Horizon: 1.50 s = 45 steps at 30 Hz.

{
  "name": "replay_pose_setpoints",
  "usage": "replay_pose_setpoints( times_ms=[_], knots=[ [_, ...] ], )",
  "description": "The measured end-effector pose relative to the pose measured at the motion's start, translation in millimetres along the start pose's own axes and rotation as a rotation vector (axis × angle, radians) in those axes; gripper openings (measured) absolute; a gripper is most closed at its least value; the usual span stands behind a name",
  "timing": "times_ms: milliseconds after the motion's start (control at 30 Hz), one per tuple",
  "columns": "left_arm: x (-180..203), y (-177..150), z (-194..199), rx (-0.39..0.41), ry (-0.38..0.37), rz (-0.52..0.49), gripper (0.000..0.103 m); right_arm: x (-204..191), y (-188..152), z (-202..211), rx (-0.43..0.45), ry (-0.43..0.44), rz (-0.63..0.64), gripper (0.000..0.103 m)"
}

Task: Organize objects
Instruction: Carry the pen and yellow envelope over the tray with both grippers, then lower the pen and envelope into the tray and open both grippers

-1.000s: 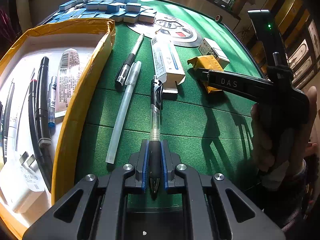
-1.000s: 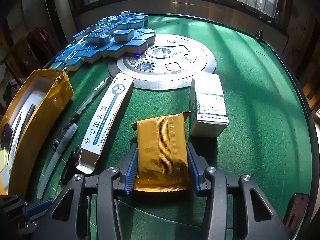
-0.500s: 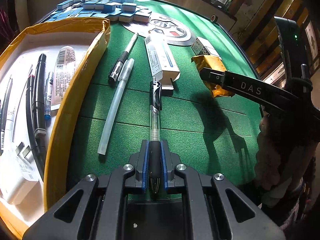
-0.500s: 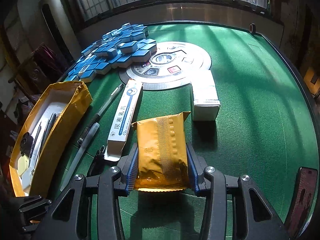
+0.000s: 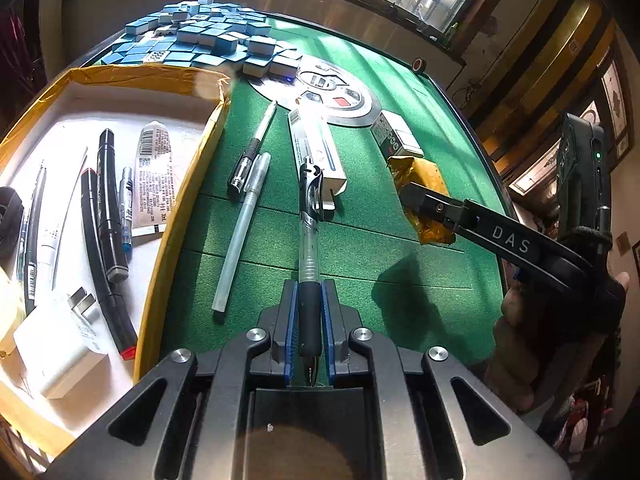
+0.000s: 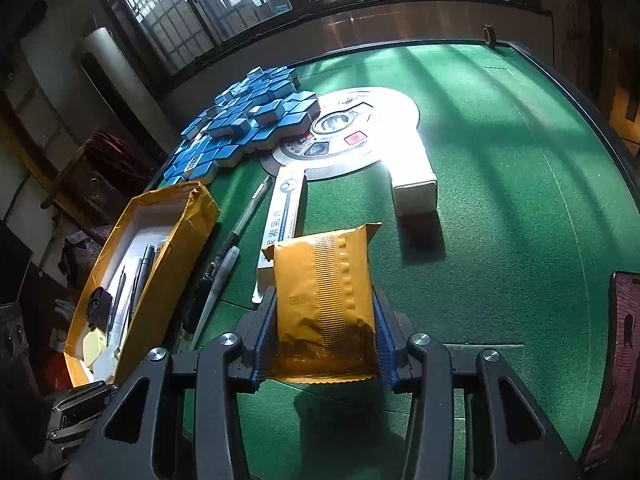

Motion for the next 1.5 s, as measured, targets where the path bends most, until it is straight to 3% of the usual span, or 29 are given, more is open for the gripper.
replay_pose_setpoints(
  times_ms=[333, 667, 933, 1233, 1500],
  knots=[
    [-40, 12, 59, 0.064, -0.075, 0.096, 0.009, -85, -13, 15, 0.018, 0.138, 0.111, 0.039],
    [-128, 26, 94, 0.115, -0.018, 0.250, 0.009, -153, -19, -21, -0.051, 0.216, 0.209, 0.039],
    [-178, 60, 80, 0.086, 0.043, 0.289, 0.009, -186, 8, -58, -0.101, 0.238, 0.202, 0.039],
    [-209, 85, 43, 0.007, 0.107, 0.313, 0.009, -214, 55, -104, -0.114, 0.172, 0.222, 0.039],
    [-219, 84, 29, -0.020, 0.139, 0.315, 0.009, -223, 49, -125, -0.119, 0.139, 0.277, 0.039]
  ],
)
Point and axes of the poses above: each gripper's, at about its wrist camera, not at the fingertips, and z roughly against the way its jaws point, x to its right, y to its top, the point moved 10 cm from there along -z, roughly the way its jaws point, and after that the axes turned 12 degrees about -x, right-handed, at the moved point
